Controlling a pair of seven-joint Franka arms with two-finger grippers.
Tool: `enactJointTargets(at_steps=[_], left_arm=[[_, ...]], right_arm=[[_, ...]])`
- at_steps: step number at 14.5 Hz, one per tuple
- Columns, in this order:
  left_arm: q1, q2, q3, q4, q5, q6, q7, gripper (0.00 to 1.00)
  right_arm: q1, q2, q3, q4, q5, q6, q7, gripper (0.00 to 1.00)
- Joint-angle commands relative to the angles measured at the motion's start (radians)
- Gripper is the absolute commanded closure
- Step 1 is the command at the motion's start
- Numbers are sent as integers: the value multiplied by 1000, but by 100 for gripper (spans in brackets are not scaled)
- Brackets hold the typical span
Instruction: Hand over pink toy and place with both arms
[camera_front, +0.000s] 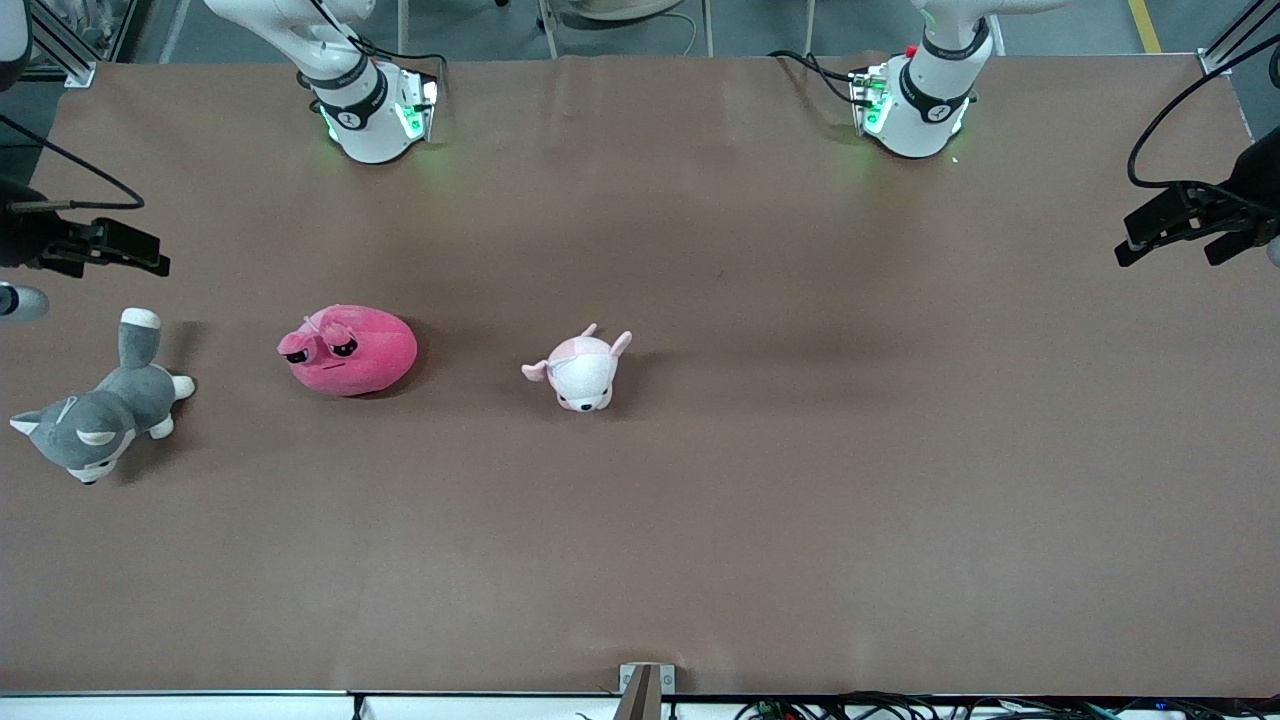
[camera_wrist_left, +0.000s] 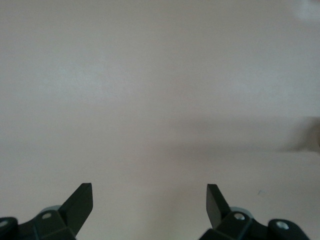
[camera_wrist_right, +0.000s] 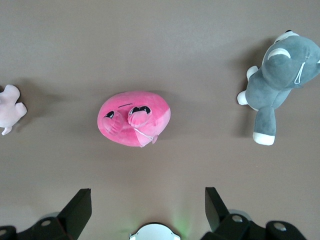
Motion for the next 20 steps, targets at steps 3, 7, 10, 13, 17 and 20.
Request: enactJointTargets(at_steps=[3,7,10,13,17,20], left_arm=[[-8,2,9,17,1,-10,16,0],[-12,1,4,25,27,-10,17,0],[-11,2,1,25,29,-10,17,0],[-11,2,0,28,30,-10,19,0],[-11,2,1,28,30,-10,19,0],[-11,2,0,28,30,-10,19,0]], right_arm=[[6,-98,3,-103,-19,18,10,0],[4,-134,5,-125,-19,20,10,0],[4,-160,5,-123,-16,17,12,0],[6,-181,6,-123,-7,15,12,0],[4,-187,5,-123,-7,29,12,0],[4,-187,5,-123,-7,32,13,0]])
